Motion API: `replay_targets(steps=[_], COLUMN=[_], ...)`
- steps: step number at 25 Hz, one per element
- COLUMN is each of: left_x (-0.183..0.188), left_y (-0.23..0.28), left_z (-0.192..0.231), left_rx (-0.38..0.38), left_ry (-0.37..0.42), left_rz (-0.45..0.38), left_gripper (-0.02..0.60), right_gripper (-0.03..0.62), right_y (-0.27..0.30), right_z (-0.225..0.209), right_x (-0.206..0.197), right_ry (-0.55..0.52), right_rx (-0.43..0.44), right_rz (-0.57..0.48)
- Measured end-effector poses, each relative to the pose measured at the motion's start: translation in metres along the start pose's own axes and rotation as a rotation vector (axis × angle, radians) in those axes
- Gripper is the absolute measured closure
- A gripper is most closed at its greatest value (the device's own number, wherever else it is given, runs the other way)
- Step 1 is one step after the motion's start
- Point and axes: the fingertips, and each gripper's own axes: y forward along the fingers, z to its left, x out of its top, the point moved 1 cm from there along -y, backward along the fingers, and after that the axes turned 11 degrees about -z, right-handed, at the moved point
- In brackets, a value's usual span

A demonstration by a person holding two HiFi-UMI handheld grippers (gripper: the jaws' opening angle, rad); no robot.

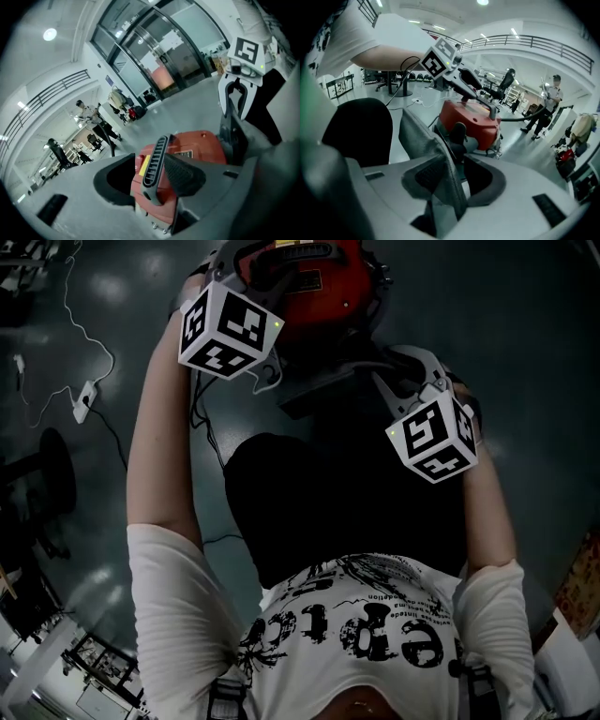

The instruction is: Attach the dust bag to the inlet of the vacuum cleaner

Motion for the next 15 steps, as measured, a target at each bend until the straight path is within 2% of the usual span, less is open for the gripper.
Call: replay_targets(steps=[2,4,7,9,12,13,14,15], left_x=[0.030,0.054,0.064,0.063,0.060,0.057,0.054,0.051], left_y=[-0.025,-0.055,-0.100,-0.123,-0.140,-0.144,-0.147,-0.150], left_z=[0.010,0.016,0.004,-0.014,-0.038,-0.042,-0.046,-0.049], left_rx=[0.068,0.164,0.324,0.408,0.510,0.552,0.596,0.636], left_ry=[-0.102,-0.273,-0.556,-0.695,-0.818,-0.841,-0.854,-0.859], left_rz=[-0.119,-0.247,-0.380,-0.422,-0.434,-0.426,-0.416,-0.405], left_gripper=[0.396,0.396,0.397,0.397,0.407,0.429,0.467,0.492], right_gripper=[0.484,0.484,0.484,0.485,0.485,0.502,0.554,0.577], right_y=[-0.013,-0.031,-0.056,-0.066,-0.073,-0.073,-0.072,-0.070], right_z=[-0.001,-0.010,-0.048,-0.068,-0.074,-0.072,-0.069,-0.065], right_x=[0.015,0.038,0.060,0.063,0.066,0.068,0.069,0.071], right_ry=[0.028,0.150,0.375,0.445,0.474,0.471,0.466,0.461], right_rx=[-0.022,-0.065,-0.213,-0.305,-0.394,-0.411,-0.422,-0.424], right_rz=[-0.064,-0.207,-0.424,-0.493,-0.551,-0.564,-0.575,-0.585])
